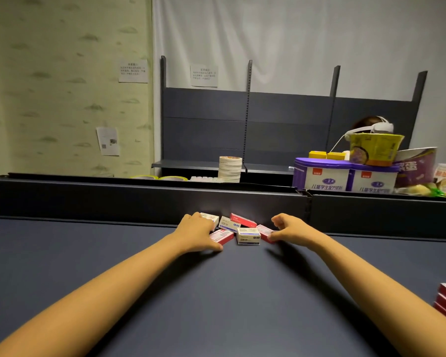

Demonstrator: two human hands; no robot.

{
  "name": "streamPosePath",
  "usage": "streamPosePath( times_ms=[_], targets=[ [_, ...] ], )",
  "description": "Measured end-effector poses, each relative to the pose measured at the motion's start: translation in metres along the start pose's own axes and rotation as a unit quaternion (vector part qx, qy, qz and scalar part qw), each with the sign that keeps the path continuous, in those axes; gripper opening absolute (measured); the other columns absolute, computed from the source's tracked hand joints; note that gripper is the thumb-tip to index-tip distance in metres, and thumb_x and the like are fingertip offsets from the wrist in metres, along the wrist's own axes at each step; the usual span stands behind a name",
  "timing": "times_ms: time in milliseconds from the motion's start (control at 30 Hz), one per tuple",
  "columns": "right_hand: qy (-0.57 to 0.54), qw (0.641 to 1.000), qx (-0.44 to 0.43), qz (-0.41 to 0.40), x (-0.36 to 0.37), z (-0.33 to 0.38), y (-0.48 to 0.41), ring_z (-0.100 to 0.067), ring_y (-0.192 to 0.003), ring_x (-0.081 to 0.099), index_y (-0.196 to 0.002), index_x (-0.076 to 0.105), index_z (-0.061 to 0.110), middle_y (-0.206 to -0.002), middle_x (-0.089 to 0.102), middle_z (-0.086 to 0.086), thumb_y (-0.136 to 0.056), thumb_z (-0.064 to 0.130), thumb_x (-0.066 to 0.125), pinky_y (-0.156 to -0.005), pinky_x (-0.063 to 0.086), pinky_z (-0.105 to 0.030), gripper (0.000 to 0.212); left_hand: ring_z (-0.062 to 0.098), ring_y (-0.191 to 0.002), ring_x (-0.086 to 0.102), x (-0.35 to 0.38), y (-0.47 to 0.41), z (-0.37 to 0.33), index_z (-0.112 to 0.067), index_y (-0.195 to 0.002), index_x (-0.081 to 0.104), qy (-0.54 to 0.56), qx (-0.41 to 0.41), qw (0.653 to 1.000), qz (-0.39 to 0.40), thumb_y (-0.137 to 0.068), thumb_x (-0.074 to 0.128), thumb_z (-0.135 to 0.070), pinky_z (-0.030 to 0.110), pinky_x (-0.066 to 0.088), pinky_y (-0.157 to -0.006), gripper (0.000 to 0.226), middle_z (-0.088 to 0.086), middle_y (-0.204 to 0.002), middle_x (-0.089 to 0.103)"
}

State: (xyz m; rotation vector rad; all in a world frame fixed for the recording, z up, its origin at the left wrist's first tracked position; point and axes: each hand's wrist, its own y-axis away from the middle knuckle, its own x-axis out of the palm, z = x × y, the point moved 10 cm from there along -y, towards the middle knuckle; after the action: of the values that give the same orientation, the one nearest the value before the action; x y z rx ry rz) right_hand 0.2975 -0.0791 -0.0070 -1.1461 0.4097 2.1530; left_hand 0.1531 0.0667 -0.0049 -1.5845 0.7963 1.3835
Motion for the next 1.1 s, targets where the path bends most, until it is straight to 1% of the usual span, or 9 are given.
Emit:
streamPosePath(
  times_ms=[100,200,267,400,500,567,633,733,1100],
  targets=[
    [0.046,0.999,0.016,-0.007,0.004,-0.005,-0.007,-0.023,-0.116,0.05,-0.131,0.042,0.007,-0.136,0.048,-0.012,-0.078,0.025,0.07,-0.093,0.042,-0.03,0.063,0.023,-0.107,0.049,0.007,-0.005,0.002,-0.016,-0.106,0.064,-0.014,-0.01,1.0,-0.005,-0.079,0.054,-0.061,0.033,0.035,-0.084,0.054,0.006,-0.109,0.064],
    [0.077,0.997,0.02,-0.014,0.01,-0.007,-0.011,-0.017,-0.094,0.05,-0.124,0.048,0.006,-0.126,0.056,-0.012,-0.078,0.035,0.07,-0.073,0.04,-0.024,0.058,0.021,-0.103,0.051,0.004,-0.008,0.005,-0.017,-0.099,0.069,0.003,-0.019,1.0,-0.015,-0.078,0.057,-0.055,0.032,0.034,-0.081,0.046,0.004,-0.102,0.068],
    [0.077,0.997,0.021,-0.024,0.012,-0.008,-0.013,-0.015,-0.087,0.051,-0.117,0.055,0.004,-0.117,0.062,-0.011,-0.079,0.036,0.068,-0.059,0.04,-0.02,0.051,0.021,-0.097,0.055,0.0,-0.009,0.011,-0.02,-0.097,0.072,0.04,-0.035,0.998,-0.018,-0.075,0.059,-0.051,0.031,0.033,-0.076,0.039,0.003,-0.099,0.07],
    [0.071,0.996,0.032,-0.038,0.007,-0.013,-0.014,-0.012,-0.065,0.055,-0.094,0.072,0.002,-0.087,0.072,-0.011,-0.077,0.026,0.066,-0.048,0.036,-0.017,0.029,0.022,-0.094,0.06,-0.014,-0.001,0.021,-0.02,-0.102,0.072,0.182,-0.061,0.981,-0.022,-0.071,0.067,-0.044,0.034,0.045,-0.081,0.04,0.003,-0.102,0.069],
    [0.076,0.995,0.039,-0.053,-0.007,-0.018,-0.007,-0.016,-0.065,0.056,-0.084,0.074,0.002,-0.088,0.071,-0.016,-0.073,0.025,0.068,-0.051,0.038,-0.021,0.027,0.019,-0.095,0.062,-0.031,0.007,0.024,-0.016,-0.105,0.071,0.287,-0.049,0.956,-0.036,-0.075,0.073,-0.029,0.033,0.051,-0.084,0.032,0.001,-0.102,0.068],
    [0.081,0.994,0.038,-0.061,-0.019,-0.017,-0.001,-0.017,-0.071,0.055,-0.088,0.074,0.001,-0.094,0.07,-0.018,-0.074,0.025,0.068,-0.055,0.04,-0.023,0.028,0.018,-0.095,0.063,-0.039,0.011,0.025,-0.013,-0.106,0.07,0.325,-0.04,0.944,-0.038,-0.076,0.074,-0.024,0.033,0.051,-0.087,0.032,0.003,-0.102,0.068],
    [0.081,0.994,0.031,-0.059,-0.034,-0.011,0.007,-0.017,-0.077,0.055,-0.094,0.073,0.001,-0.1,0.069,-0.019,-0.075,0.023,0.068,-0.06,0.042,-0.023,0.029,0.016,-0.092,0.062,-0.046,0.015,0.026,-0.01,-0.108,0.069,0.346,-0.037,0.936,-0.044,-0.076,0.074,-0.021,0.028,0.05,-0.081,0.034,0.006,-0.103,0.069],
    [0.087,0.995,0.008,-0.054,-0.059,0.003,0.023,-0.017,-0.087,0.057,-0.105,0.07,0.003,-0.105,0.068,-0.014,-0.078,0.024,0.068,-0.062,0.044,-0.019,0.033,0.013,-0.087,0.06,-0.056,0.022,0.025,-0.009,-0.111,0.067,0.349,-0.035,0.935,-0.054,-0.079,0.072,-0.02,0.019,0.046,-0.07,0.034,0.005,-0.1,0.067],
    [0.068,0.991,-0.1,-0.062,-0.145,0.021,0.113,-0.013,-0.095,0.05,-0.104,0.067,0.004,-0.102,0.06,-0.005,-0.084,0.023,0.065,-0.069,0.042,-0.018,0.028,0.008,-0.082,0.057,-0.099,0.053,-0.046,-0.012,-0.117,0.064,0.332,-0.009,0.941,-0.071,-0.081,0.07,-0.026,0.014,0.043,-0.063,0.039,0.005,-0.105,0.066]
  ],
)
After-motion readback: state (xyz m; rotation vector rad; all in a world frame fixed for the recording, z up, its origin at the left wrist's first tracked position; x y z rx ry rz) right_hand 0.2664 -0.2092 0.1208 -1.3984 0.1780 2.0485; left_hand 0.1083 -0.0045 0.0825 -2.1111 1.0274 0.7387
